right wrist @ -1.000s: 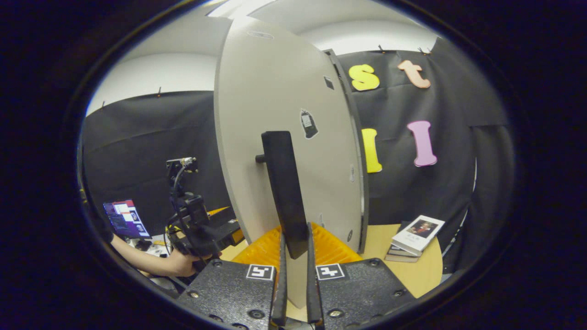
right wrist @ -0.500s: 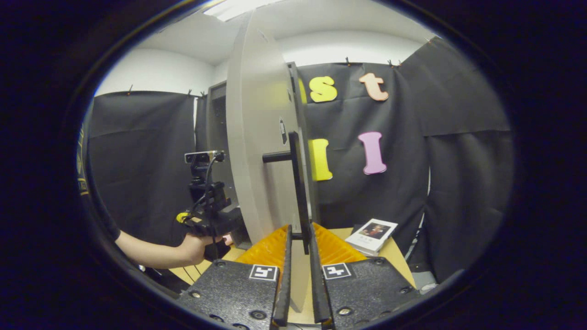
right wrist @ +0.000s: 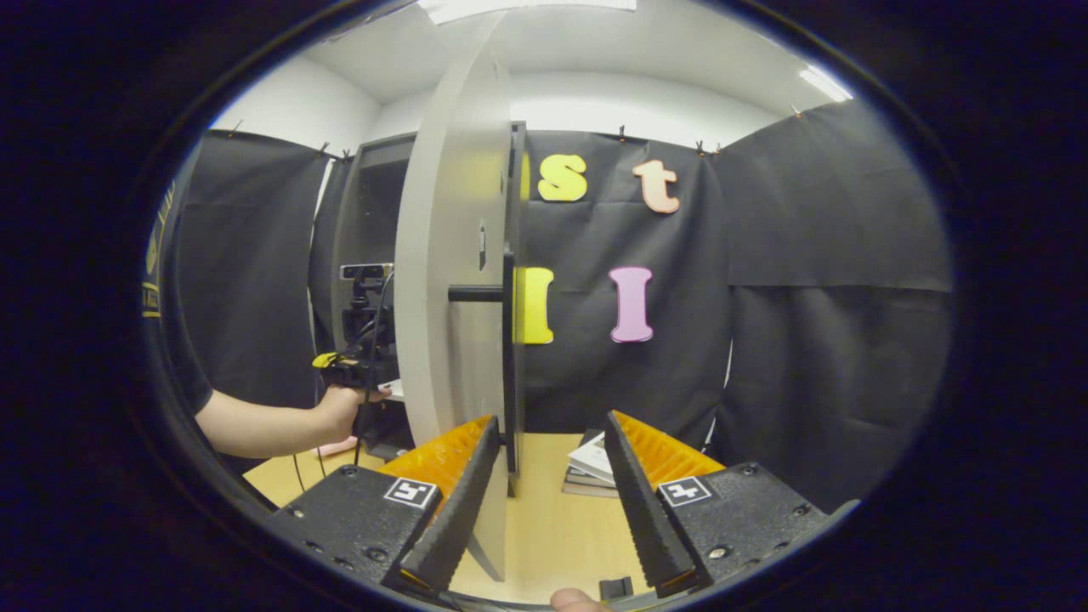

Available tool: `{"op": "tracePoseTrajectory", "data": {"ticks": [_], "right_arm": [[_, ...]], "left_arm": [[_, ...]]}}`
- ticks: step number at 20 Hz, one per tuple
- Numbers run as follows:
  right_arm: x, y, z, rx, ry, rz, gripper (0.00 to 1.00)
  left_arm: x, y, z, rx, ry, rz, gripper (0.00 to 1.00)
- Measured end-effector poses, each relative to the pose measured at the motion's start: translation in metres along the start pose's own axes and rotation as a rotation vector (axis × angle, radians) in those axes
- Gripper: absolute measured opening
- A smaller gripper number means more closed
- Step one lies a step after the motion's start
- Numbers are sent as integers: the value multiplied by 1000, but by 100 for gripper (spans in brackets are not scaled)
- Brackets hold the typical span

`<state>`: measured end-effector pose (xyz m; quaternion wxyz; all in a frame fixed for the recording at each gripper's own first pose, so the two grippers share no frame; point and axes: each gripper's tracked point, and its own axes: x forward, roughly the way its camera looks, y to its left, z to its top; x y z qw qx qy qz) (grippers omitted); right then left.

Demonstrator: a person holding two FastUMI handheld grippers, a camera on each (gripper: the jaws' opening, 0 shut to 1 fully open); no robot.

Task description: Open the cabinet door with the right hand, grasp the bottle in the cabinet with the left hand and place it on the coaster, then close the cabinet door with the right hand.

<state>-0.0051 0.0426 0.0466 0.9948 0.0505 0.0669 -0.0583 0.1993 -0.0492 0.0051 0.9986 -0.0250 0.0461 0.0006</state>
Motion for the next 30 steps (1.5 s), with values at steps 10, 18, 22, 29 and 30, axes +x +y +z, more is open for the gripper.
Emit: {"op": "tracePoseTrajectory", "data": {"ticks": [10, 18, 22, 29, 30], "right_arm": [[-2, -9, -2, 38, 8, -104, 87], [-3, -8, -1, 59, 5, -122, 87], [-2, -8, -2, 69, -6, -109, 87], [2, -6, -17, 150, 5, -28, 86], [2, -5, -22, 163, 18, -10, 86]], "left_arm": [[82, 1, 11, 35, -1, 18, 96], [78, -1, 11, 20, 18, 19, 75], [48, -2, 12, 19, 29, -2, 74], [-39, -12, 24, 63, 32, -100, 72], [-54, -11, 23, 86, 33, -113, 72]]}}
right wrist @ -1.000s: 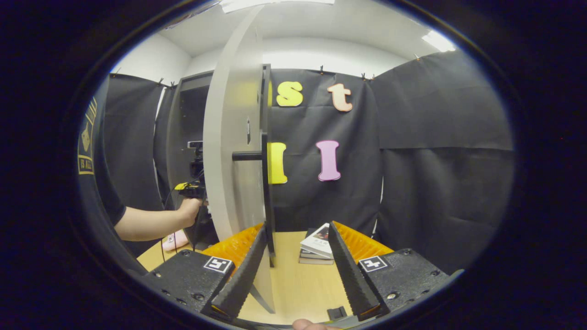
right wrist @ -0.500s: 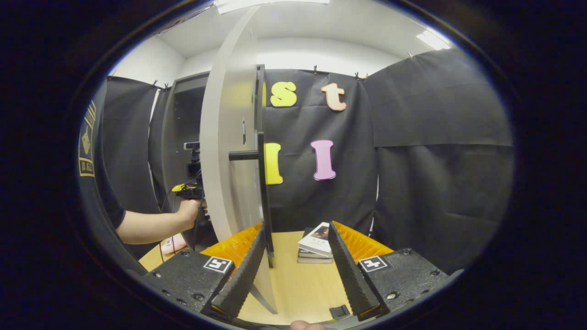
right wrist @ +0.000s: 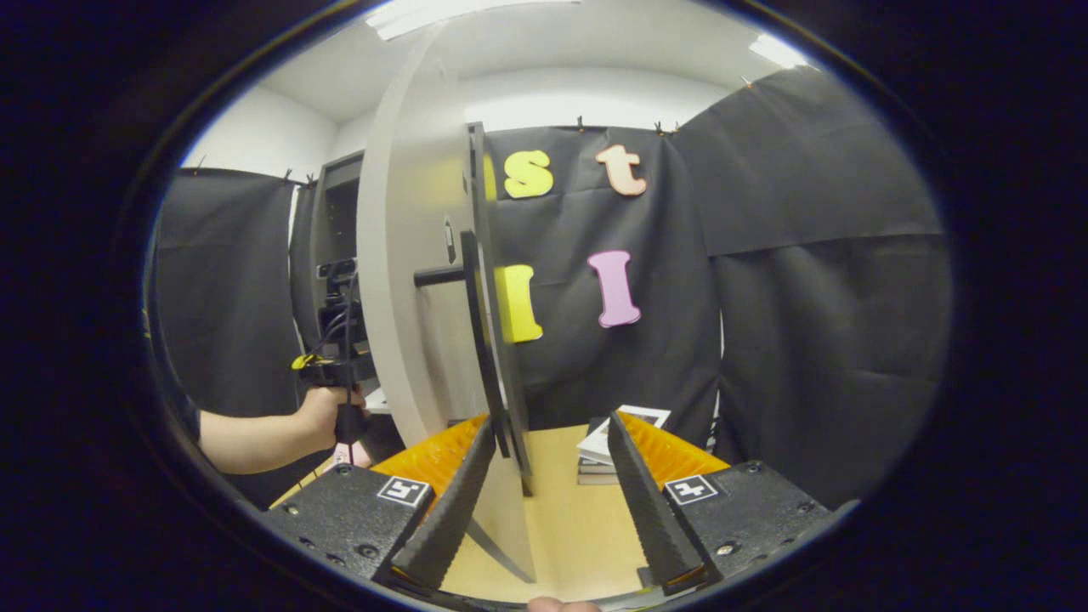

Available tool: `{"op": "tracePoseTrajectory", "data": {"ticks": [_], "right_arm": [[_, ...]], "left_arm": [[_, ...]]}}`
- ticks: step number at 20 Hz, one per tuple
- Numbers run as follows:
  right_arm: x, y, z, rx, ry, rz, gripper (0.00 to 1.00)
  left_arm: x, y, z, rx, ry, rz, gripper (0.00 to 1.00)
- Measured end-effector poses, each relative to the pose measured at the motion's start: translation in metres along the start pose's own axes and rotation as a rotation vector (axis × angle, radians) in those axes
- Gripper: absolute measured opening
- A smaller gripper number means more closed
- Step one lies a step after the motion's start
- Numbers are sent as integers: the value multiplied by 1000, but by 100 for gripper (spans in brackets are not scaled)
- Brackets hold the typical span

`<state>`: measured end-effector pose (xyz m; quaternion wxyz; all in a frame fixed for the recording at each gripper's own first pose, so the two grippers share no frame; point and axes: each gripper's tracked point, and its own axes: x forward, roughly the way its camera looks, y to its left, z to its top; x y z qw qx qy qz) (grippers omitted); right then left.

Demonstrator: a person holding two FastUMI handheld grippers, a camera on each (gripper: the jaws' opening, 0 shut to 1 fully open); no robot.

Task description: Open the cabinet door with the right hand, grasp the bottle in the cabinet with the left hand and place it on the coaster, then close the cabinet door with the right hand.

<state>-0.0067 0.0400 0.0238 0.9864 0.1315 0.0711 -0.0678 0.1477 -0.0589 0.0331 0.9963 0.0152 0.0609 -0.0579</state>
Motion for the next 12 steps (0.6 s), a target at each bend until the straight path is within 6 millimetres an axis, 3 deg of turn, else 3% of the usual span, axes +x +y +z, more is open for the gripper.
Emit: {"op": "tracePoseTrajectory", "data": {"ticks": [1, 2, 3, 4, 5, 6, 7, 9, 12], "right_arm": [[1, 1, -1, 14, 1, 18, 86], [3, 0, -1, 25, 1, 34, 86], [3, 0, 0, 33, -2, 48, 86], [3, 0, -2, 38, -3, 60, 86], [4, 0, -2, 41, -5, 73, 87], [4, 0, -3, 41, -4, 85, 86], [6, 0, -6, 37, 8, 89, 84], [9, -6, -20, 11, 54, 82, 88], [15, -9, -24, 33, 38, 55, 89]], "left_arm": [[-16, 5, -2, 32, 0, 12, 72], [-29, 13, -4, 67, -14, 39, 61], [-43, 20, -6, 95, -27, 58, 70], [-58, 24, -11, 104, -26, 59, 60], [-74, 28, -20, 104, -24, 64, 80], [-87, 36, -25, 105, -30, 78, 70], [-102, 45, -32, 105, -39, 98, 70], [-133, 64, -56, 86, -34, 153, 70], [-169, 91, -106, 67, -1, 246, 70]]}}
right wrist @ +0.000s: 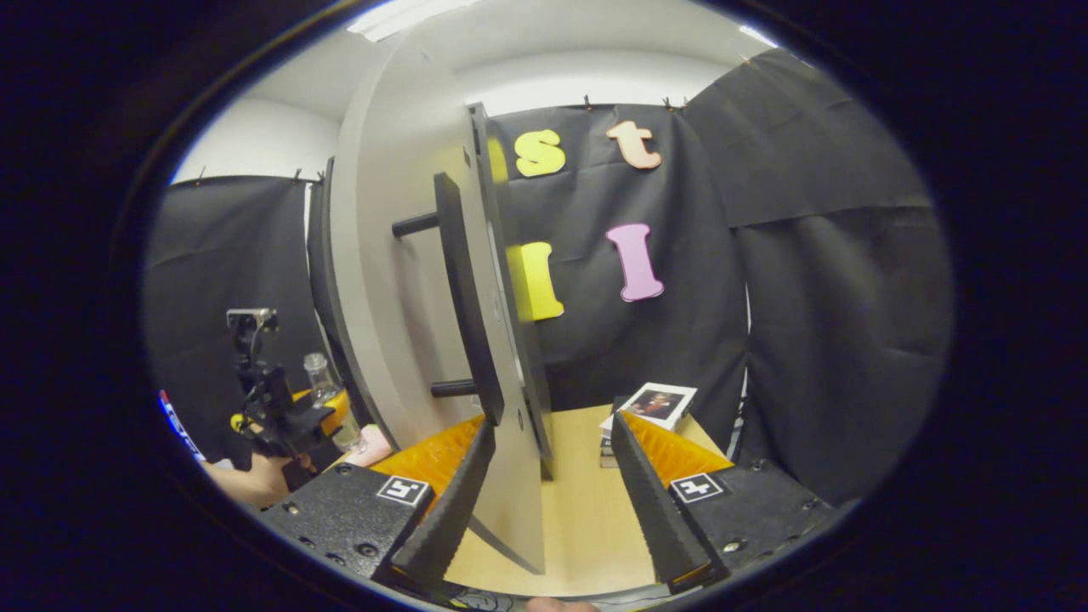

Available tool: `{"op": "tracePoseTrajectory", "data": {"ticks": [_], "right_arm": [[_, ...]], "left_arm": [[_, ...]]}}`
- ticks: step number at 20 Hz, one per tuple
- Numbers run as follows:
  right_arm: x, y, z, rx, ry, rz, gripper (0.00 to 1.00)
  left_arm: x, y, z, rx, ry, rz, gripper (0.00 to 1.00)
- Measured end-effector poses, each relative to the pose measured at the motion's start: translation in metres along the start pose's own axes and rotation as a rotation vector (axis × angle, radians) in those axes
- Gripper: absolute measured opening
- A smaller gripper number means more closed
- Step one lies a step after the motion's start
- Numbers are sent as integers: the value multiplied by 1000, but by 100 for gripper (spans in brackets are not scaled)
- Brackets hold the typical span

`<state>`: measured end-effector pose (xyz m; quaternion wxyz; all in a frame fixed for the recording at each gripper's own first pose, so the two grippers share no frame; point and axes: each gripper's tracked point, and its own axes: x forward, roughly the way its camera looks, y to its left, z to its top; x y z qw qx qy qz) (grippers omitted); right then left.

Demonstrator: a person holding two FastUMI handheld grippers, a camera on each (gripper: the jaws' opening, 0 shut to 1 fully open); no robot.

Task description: Open the cabinet door with the right hand, grasp the bottle in the cabinet with the left hand and place it on the coaster, then close the cabinet door with the right hand.

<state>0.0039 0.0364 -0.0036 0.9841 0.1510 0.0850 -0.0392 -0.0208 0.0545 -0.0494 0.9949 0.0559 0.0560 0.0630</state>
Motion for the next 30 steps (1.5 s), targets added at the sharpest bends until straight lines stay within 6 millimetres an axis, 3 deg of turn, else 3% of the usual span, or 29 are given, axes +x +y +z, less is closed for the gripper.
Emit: {"op": "tracePoseTrajectory", "data": {"ticks": [3, 7, 14, 18, 21, 30], "right_arm": [[2, -14, -36, -30, 72, -65, 90], [0, -27, -113, -131, 284, -89, 94], [-4, -47, -208, -133, 541, -124, 97], [-7, -46, -239, -146, 619, -113, 95], [-14, -39, -244, -148, 640, -106, 97], [-10, -24, -258, -125, 683, -78, 97]], "left_arm": [[-16, 12, -69, -55, 60, 36, 70], [-21, 29, -140, -100, 103, 93, 70], [-15, 59, -211, -175, 98, 183, 70], [-20, 62, -239, -154, 96, 200, 71], [-24, 59, -261, -156, 131, 206, 71], [-15, 66, -262, -126, 71, 220, 71]]}}
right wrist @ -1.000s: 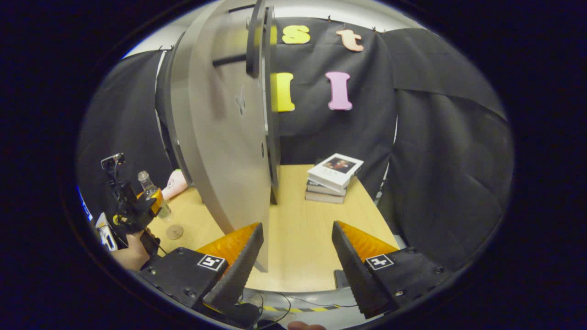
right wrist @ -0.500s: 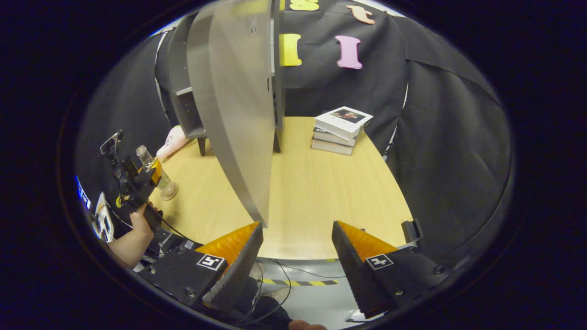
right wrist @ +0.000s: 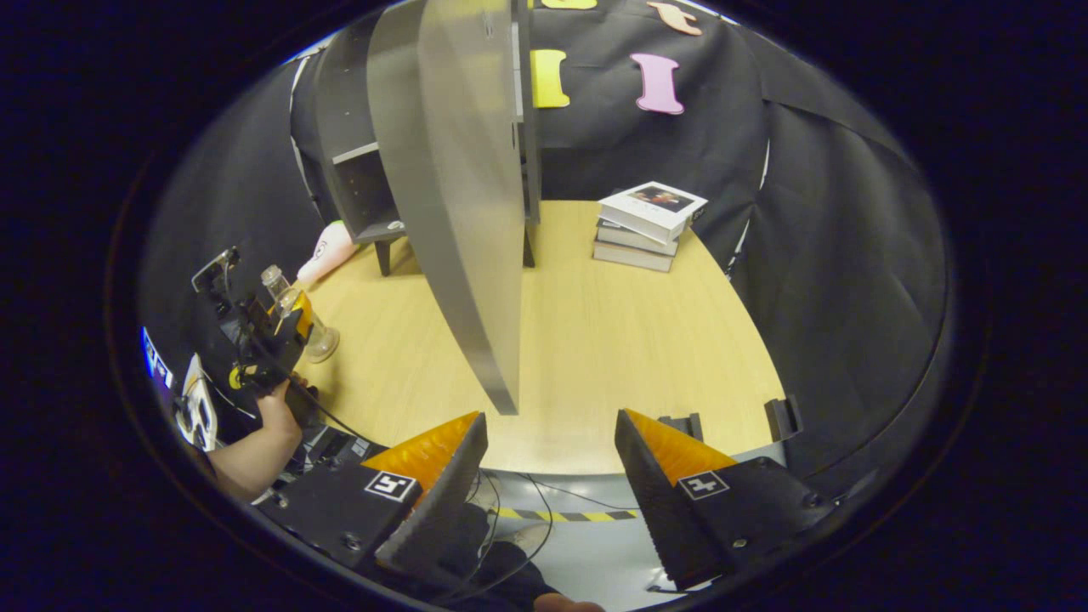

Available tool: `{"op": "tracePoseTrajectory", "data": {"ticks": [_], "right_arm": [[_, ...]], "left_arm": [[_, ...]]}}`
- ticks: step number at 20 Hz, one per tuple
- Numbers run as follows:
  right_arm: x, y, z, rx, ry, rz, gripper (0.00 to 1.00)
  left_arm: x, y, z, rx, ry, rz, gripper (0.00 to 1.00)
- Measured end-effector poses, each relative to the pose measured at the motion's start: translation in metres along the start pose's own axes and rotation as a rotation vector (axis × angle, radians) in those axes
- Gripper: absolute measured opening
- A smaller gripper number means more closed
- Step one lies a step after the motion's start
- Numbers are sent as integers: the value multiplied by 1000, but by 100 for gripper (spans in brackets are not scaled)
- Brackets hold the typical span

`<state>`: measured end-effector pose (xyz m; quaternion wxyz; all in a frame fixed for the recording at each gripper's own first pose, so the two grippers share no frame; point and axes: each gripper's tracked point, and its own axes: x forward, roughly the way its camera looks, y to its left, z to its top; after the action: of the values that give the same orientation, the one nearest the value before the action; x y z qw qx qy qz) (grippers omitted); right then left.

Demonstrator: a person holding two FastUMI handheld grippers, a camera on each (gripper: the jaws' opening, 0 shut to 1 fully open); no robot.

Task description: Open the cabinet door with the right hand, grasp the bottle in the cabinet with the left hand and place it on the coaster, then close the cabinet door with the right hand.

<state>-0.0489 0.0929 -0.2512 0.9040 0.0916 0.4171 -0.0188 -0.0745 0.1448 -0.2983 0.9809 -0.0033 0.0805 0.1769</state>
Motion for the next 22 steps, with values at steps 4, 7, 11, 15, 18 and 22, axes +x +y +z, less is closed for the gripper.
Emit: {"op": "tracePoseTrajectory", "data": {"ticks": [4, 7, 11, 15, 18, 22], "right_arm": [[4, 9, 0, -15, 6, 27, 97], [5, 13, 2, -13, -6, 37, 97], [7, 12, 2, -19, -10, 35, 97], [6, 13, 2, -18, -10, 41, 95], [7, 16, 1, -5, -10, 51, 95], [-2, 21, 5, 17, -33, 46, 98]], "left_arm": [[2, 1, -9, -58, 37, -24, 81], [0, 7, -8, -72, 26, -6, 96], [1, 6, -5, -87, 4, -16, 95], [-2, 2, 1, -87, -2, -34, 95], [-8, -4, 11, -54, -1, -67, 95], [-25, -10, 40, 0, -29, -121, 95]]}}
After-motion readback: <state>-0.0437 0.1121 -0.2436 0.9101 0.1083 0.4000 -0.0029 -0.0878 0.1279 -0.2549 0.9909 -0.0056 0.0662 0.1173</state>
